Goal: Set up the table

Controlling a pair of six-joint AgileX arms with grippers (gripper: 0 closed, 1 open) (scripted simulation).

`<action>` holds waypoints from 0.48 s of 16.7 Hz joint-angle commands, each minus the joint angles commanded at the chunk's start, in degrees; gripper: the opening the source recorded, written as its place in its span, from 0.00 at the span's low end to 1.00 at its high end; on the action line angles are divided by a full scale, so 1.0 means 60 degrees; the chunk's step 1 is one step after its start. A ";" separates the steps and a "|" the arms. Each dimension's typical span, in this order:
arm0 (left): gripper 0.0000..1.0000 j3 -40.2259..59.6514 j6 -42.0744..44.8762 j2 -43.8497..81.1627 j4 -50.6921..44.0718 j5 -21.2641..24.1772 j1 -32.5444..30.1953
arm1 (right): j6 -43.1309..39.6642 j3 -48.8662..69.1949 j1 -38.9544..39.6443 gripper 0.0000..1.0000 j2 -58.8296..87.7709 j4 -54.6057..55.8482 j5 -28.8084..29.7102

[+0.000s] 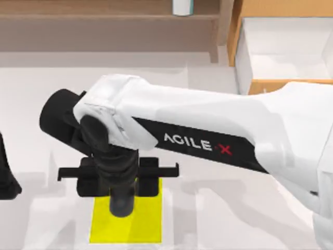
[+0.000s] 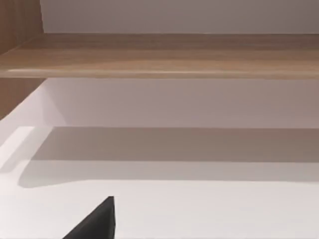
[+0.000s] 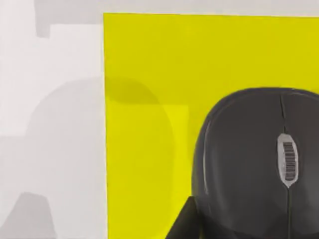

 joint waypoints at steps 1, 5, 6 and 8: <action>1.00 0.0000 0.0000 0.0000 0.0000 0.0000 0.0000 | -0.0001 0.0023 0.0000 0.00 -0.0044 0.0016 0.0006; 1.00 0.0000 0.0000 0.0000 0.0000 0.0000 0.0000 | -0.0006 0.0116 -0.0004 0.00 -0.0206 0.0085 0.0030; 1.00 0.0000 0.0000 0.0000 0.0000 0.0000 0.0000 | -0.0009 0.0136 -0.0004 0.00 -0.0236 0.0103 0.0035; 1.00 0.0000 0.0000 0.0000 0.0000 0.0000 0.0000 | -0.0013 0.0170 -0.0003 0.00 -0.0280 0.0139 0.0041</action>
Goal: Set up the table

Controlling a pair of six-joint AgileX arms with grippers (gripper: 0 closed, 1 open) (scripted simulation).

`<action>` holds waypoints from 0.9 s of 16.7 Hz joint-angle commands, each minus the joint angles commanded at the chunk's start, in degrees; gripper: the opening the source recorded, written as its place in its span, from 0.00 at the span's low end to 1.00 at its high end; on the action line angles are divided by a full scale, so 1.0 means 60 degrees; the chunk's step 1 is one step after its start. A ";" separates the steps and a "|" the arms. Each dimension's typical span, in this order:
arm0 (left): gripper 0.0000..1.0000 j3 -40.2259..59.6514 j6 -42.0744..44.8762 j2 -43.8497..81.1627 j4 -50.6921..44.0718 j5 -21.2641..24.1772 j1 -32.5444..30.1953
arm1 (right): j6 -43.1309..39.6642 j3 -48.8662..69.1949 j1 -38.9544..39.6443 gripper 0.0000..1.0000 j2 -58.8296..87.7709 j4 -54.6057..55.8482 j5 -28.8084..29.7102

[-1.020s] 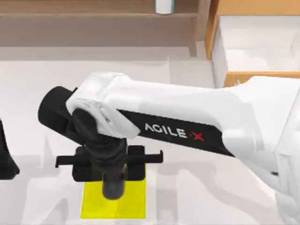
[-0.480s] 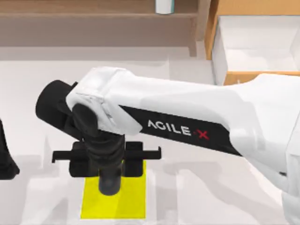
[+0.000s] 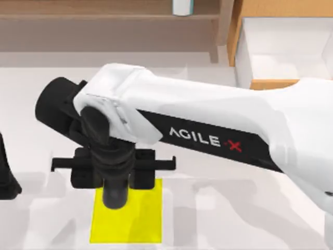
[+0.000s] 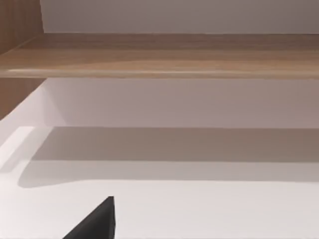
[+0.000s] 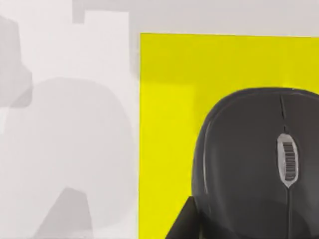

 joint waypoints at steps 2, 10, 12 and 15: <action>1.00 0.0000 0.0000 0.0000 0.0000 0.0000 0.0000 | -0.0003 0.0017 0.0001 0.00 -0.0018 0.0034 0.0000; 1.00 0.0000 0.0000 0.0000 0.0000 0.0000 0.0000 | -0.0002 -0.0217 0.0021 0.00 0.0298 0.0113 -0.0039; 1.00 0.0000 0.0000 0.0000 0.0000 0.0000 0.0000 | 0.0000 -0.0387 0.0024 0.00 0.0501 0.0104 -0.0056; 1.00 0.0000 0.0000 0.0000 0.0000 0.0000 0.0000 | 0.0000 -0.0511 0.0025 0.00 0.0635 0.0091 -0.0069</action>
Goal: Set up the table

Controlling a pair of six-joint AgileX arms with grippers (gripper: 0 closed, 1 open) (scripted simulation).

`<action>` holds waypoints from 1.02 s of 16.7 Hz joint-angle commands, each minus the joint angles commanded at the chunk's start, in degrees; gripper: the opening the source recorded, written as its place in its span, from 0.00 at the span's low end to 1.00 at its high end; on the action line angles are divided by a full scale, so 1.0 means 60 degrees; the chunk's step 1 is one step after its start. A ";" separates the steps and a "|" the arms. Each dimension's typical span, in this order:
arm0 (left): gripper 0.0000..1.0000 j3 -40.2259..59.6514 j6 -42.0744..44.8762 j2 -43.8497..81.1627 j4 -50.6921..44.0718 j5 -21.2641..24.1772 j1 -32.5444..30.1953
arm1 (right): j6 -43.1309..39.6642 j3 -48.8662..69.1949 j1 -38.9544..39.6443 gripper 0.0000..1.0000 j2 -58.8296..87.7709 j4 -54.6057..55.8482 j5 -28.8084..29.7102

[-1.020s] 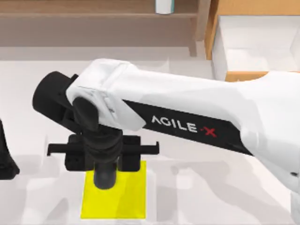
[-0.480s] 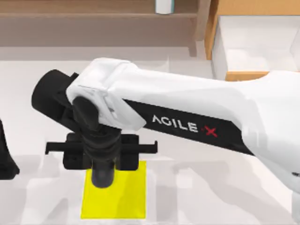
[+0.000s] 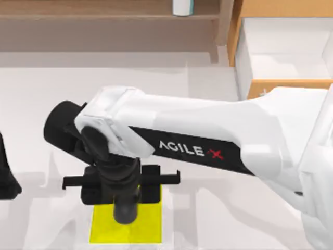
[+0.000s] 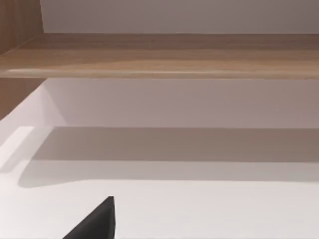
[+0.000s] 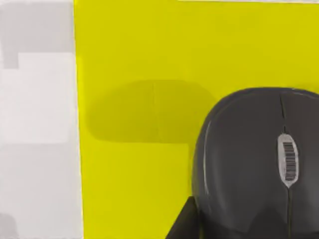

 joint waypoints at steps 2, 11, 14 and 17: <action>1.00 0.0000 0.0000 0.0000 0.0000 0.0000 0.0000 | 0.0000 0.0000 0.0000 0.00 0.0000 0.0000 0.0000; 1.00 0.0000 0.0000 0.0000 0.0000 0.0000 0.0000 | 0.0000 0.0000 0.0000 0.60 0.0000 0.0000 0.0000; 1.00 0.0000 0.0000 0.0000 0.0000 0.0000 0.0000 | 0.0000 0.0000 0.0000 0.83 0.0000 0.0000 0.0000; 1.00 0.0000 0.0000 0.0000 0.0000 0.0000 0.0000 | 0.0000 0.0000 0.0000 1.00 0.0000 0.0000 0.0000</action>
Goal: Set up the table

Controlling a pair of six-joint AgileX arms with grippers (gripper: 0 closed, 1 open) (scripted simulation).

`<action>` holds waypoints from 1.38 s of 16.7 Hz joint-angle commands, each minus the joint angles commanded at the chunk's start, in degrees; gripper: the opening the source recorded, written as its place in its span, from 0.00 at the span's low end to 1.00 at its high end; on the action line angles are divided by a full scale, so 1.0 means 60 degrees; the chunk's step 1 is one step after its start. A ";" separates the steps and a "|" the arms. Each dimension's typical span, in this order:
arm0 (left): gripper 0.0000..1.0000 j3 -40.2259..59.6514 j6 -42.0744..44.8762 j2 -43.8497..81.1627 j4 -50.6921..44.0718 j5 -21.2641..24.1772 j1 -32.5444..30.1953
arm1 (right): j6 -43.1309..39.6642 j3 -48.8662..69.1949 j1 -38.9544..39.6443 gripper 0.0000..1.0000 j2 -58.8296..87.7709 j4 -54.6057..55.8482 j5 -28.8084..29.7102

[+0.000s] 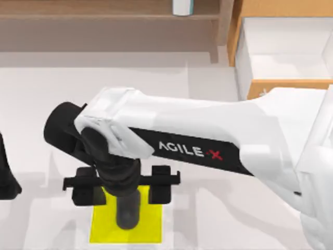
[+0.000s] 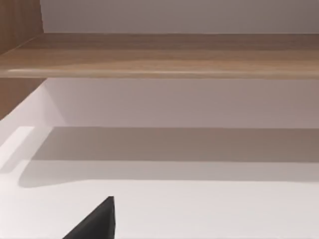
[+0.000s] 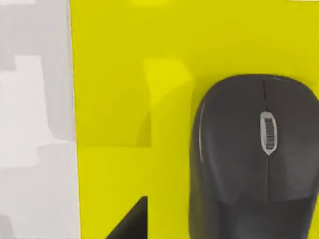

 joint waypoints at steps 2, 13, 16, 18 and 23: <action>1.00 0.0000 0.0000 0.0000 0.0000 0.0000 0.0000 | 0.0000 0.0000 0.0000 1.00 0.0000 0.0000 0.0000; 1.00 0.0000 0.0000 0.0000 0.0000 0.0000 0.0000 | -0.0892 -0.0517 0.0039 1.00 -0.0337 0.0910 0.0309; 1.00 0.0000 0.0000 0.0000 0.0000 0.0000 0.0000 | -0.2526 -0.1465 0.0035 1.00 -0.0764 0.2592 0.0835; 1.00 0.0000 0.0000 0.0000 0.0000 0.0000 0.0000 | -0.3988 -0.2307 -0.0017 1.00 -0.1072 0.4106 0.1289; 1.00 0.0000 0.0000 0.0000 0.0000 0.0000 0.0000 | -0.8549 -0.5016 -0.0365 1.00 -0.1891 0.8849 0.2597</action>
